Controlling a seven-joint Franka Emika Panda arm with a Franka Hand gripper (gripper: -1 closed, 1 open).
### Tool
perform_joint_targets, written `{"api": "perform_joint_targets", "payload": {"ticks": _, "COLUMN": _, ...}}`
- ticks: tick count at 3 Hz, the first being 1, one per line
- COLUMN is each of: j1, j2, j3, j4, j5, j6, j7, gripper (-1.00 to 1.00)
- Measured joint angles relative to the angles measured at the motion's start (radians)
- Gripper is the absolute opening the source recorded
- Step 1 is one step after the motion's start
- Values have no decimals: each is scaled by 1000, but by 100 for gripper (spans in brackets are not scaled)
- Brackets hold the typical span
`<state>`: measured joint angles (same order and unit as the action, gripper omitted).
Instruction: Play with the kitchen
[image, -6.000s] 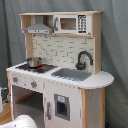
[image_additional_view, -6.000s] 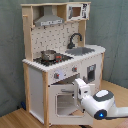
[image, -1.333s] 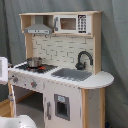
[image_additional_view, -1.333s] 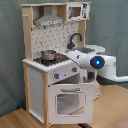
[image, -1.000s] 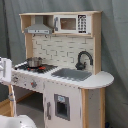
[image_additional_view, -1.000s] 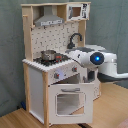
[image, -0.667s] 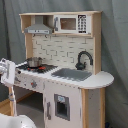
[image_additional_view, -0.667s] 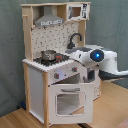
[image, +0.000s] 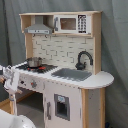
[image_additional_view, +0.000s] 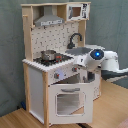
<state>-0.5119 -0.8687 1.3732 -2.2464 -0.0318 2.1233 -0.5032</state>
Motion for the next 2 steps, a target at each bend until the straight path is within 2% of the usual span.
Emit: {"api": "perform_joint_targets", "payload": {"ticks": 2, "j1": 12, "j2": 115, "j3": -12, "j4": -49, "j5": 115, "j6": 1, "j7": -135, "gripper": 100}}
